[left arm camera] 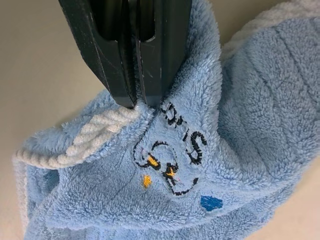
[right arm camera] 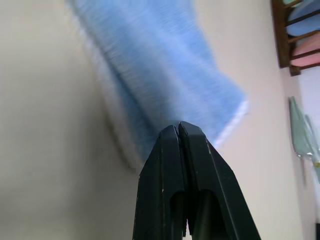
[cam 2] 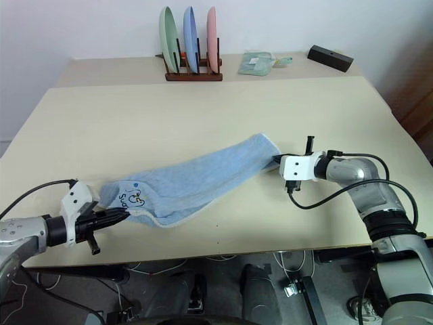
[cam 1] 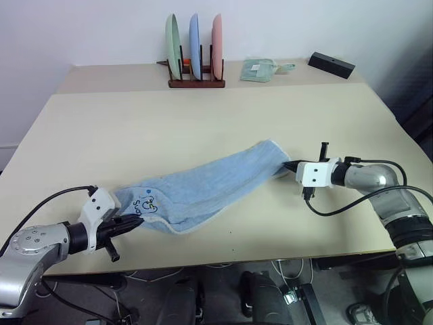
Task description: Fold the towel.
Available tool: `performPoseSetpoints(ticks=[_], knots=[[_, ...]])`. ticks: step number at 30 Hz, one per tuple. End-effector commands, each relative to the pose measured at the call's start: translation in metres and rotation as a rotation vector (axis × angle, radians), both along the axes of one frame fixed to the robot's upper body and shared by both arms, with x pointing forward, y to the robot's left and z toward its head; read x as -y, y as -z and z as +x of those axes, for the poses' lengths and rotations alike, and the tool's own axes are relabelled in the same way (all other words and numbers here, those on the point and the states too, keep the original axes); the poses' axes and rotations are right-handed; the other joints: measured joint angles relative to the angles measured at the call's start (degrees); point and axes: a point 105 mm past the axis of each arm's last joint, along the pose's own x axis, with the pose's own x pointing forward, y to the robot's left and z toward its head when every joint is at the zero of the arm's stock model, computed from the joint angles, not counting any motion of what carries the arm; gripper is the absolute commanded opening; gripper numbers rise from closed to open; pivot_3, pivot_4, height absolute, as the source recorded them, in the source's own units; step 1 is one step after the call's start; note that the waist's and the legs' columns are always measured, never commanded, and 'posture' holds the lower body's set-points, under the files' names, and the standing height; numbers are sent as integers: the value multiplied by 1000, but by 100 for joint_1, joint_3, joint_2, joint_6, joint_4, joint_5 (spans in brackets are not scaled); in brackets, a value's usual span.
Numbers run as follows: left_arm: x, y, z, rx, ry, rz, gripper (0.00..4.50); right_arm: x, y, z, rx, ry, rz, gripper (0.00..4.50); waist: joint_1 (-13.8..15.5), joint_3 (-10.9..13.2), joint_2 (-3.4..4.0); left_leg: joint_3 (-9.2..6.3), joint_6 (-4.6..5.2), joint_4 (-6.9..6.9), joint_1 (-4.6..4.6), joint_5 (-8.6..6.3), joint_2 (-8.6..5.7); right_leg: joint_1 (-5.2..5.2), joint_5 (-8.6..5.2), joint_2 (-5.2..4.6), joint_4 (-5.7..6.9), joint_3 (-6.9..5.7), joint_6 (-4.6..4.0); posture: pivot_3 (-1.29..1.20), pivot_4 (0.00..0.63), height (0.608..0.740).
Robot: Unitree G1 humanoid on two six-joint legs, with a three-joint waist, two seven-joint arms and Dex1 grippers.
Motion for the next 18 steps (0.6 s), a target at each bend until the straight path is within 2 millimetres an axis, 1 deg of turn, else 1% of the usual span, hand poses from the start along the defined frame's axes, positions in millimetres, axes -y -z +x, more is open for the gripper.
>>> performPoseSetpoints(ticks=[1,3,5,8,12,16,18], knots=[[4,-7,2,35,13,-7,0,1,-3,-9,-44,-19,-15,533,3,0,0,0,20,0,0,-11,0,0,0,-1,0,0,0,0,150,737],[6,-7,3,37,17,-12,0,2,5,-14,-78,-24,-51,1239,5,0,0,0,22,0,0,-13,-1,0,0,-3,0,-1,0,0,150,737],[6,-7,3,38,18,-15,0,3,9,-14,-74,-19,-76,2205,-6,0,1,0,23,0,0,-13,-1,0,0,-3,0,-1,0,0,150,737],[7,-7,4,38,20,-16,0,2,11,-9,-41,-13,-93,2205,-9,0,1,1,19,0,0,-11,0,-2,0,-2,1,-1,0,0,150,737],[10,-7,4,41,23,-19,0,-7,18,2,14,-27,-134,2205,-16,0,0,3,-4,0,0,2,-1,-2,0,-1,1,-1,0,0,150,737],[11,-7,4,43,24,-24,0,-9,16,13,105,-23,-162,2205,-12,0,0,4,-6,0,0,3,-1,-4,0,1,2,-1,0,0,150,737],[13,-7,3,42,27,-25,0,-11,21,15,100,-25,-175,2205,-5,0,0,3,-6,0,0,3,-2,-2,0,0,1,-1,0,0,150,737]])
